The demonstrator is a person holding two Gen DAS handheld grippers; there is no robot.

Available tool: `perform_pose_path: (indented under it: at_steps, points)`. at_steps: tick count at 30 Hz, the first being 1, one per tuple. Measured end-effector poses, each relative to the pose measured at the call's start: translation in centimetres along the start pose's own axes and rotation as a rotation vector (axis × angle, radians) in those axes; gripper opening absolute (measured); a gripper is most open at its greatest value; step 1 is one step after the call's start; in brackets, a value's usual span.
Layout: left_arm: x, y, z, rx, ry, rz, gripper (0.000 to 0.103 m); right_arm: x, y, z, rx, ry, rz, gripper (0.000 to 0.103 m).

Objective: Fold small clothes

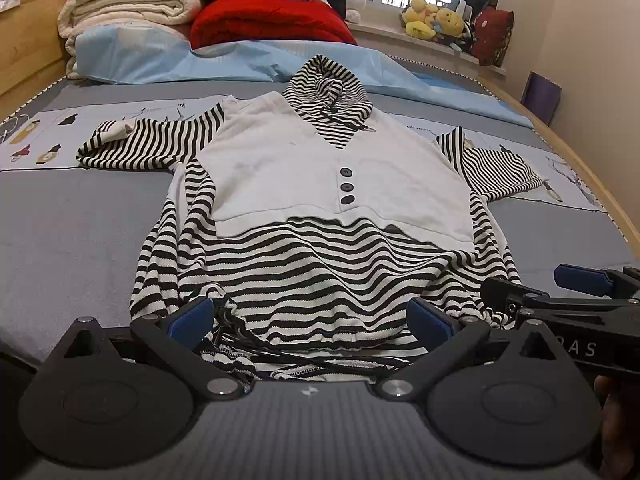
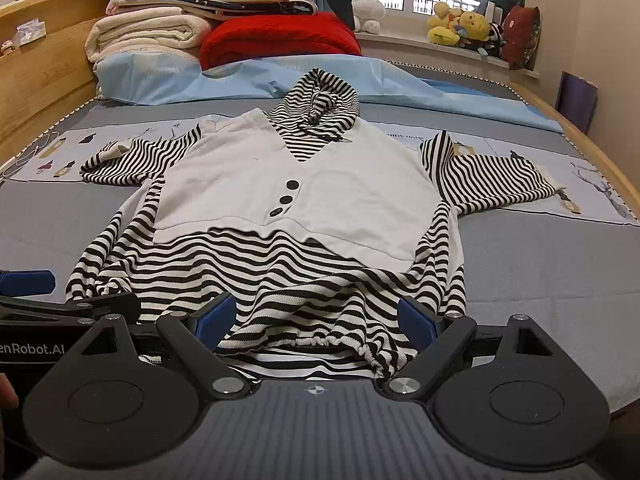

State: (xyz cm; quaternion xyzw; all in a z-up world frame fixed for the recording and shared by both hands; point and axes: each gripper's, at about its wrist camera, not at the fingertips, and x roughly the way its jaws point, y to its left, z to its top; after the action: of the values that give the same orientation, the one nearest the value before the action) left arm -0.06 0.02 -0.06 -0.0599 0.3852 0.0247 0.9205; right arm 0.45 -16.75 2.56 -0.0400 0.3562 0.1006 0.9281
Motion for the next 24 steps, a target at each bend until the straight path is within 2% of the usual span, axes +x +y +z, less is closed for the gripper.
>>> perform_pose_path:
  at_steps: [24]
  points:
    - [-0.01,0.03,0.03,0.0,-0.001,0.0,0.102,0.09,0.06,-0.09,0.0,0.001,0.0,0.088]
